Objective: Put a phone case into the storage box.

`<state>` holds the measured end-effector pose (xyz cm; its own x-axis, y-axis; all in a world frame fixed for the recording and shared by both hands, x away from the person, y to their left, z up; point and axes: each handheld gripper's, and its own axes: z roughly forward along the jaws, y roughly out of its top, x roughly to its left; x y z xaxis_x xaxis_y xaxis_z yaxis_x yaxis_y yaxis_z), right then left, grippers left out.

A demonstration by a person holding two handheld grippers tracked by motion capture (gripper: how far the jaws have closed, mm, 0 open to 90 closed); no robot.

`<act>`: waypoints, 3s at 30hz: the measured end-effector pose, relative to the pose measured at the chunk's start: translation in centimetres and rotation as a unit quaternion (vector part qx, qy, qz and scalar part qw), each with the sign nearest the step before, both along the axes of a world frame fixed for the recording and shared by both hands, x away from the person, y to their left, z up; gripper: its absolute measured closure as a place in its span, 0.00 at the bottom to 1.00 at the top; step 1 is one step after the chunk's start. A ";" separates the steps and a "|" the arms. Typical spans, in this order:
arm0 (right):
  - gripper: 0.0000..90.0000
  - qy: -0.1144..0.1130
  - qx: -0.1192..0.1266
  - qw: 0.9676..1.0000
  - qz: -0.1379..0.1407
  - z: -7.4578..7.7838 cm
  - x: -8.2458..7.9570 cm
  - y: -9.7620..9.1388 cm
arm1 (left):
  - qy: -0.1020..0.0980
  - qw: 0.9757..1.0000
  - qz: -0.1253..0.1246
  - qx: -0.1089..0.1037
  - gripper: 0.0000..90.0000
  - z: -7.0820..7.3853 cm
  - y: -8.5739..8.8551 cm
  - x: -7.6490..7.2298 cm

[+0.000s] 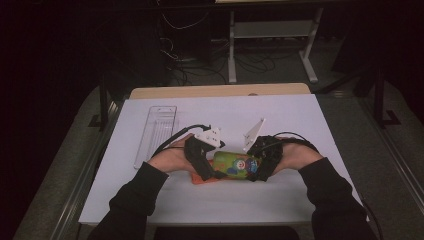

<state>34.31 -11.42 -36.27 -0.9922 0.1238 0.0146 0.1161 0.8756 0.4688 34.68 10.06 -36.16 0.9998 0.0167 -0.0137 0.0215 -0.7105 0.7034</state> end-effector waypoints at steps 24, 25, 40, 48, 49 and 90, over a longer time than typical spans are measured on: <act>0.17 -0.002 -0.001 1.000 0.027 0.1 -0.7 1.5 | 0.007 0.999 -0.033 0.024 0.08 -2.4 -1.7 -0.7; 0.17 -0.004 -0.001 1.000 0.027 0.1 -0.7 1.5 | 0.005 0.999 -0.034 0.024 0.10 -2.5 -1.6 -0.7; 0.16 0.006 0.007 1.000 0.029 0.2 -0.7 1.4 | 0.016 0.999 -0.040 0.027 0.18 -2.3 -1.4 -0.6; 0.07 0.008 0.035 0.999 0.007 -0.3 -0.4 1.0 | 0.013 0.999 -0.023 0.037 0.18 -2.3 -0.9 -0.2; 0.04 0.005 0.041 0.999 0.000 -0.2 -0.2 0.8 | 0.013 0.999 -0.015 0.037 0.18 -2.4 -0.8 -0.1; 0.00 -0.066 0.210 0.914 -0.340 -5.7 -3.3 -5.1 | 0.034 0.971 0.235 0.038 0.18 -1.9 1.3 1.5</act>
<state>30.98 -16.49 -41.92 -0.6848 0.7233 0.0888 0.4847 0.3610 0.7967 36.21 11.34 -38.08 0.8786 0.4736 -0.0606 0.4001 -0.6608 0.6350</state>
